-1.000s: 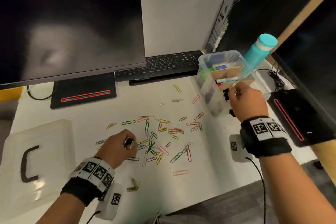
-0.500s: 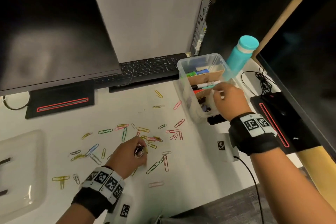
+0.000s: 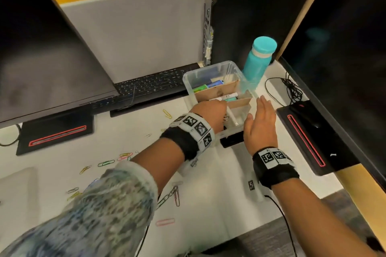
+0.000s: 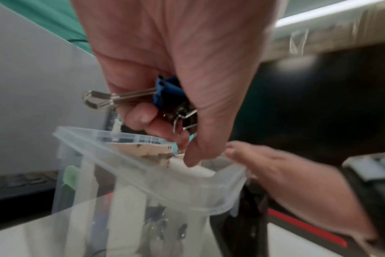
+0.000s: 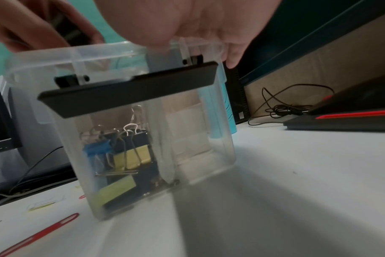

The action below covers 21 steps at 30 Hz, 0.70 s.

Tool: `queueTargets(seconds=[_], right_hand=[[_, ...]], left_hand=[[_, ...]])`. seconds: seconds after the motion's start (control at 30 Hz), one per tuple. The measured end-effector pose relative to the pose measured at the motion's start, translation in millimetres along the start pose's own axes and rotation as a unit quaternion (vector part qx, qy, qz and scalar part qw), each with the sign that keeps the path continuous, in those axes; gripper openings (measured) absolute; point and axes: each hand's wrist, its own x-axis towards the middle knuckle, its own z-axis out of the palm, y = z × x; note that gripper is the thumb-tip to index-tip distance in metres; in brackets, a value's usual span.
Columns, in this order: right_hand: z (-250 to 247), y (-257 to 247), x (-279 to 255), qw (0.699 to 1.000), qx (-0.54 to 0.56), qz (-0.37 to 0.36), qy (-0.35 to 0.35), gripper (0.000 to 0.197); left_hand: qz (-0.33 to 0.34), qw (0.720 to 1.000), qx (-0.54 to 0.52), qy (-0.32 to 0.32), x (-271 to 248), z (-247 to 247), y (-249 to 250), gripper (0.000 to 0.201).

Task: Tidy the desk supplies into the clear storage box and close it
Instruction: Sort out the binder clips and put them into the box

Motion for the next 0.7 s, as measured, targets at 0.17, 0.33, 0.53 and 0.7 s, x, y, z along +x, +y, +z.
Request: queueTargets(seconds=[0.17, 0.33, 0.53, 0.7], right_hand=[[0.1, 1.1, -0.2, 1.000, 0.014, -0.001, 0.000, 0.055], [0.6, 1.5, -0.7, 1.000, 0.025, 0.000, 0.006, 0.057], [-6.7, -0.4, -0.7, 1.000, 0.009, 0.007, -0.015, 0.058], [-18.0, -32.4, -17.9, 0.997, -0.062, -0.037, 0.002, 0.060]], left_hand=[[-0.009, 0.997, 0.073, -0.040, 24.1, 7.1, 7.7, 0.029], [-0.009, 0.998, 0.060, -0.022, 21.3, 2.4, 3.9, 0.038], [-0.039, 0.996, -0.047, 0.065, -27.4, -25.1, -26.8, 0.040], [-0.123, 0.985, -0.075, 0.098, -104.2, -21.7, -91.8, 0.026]])
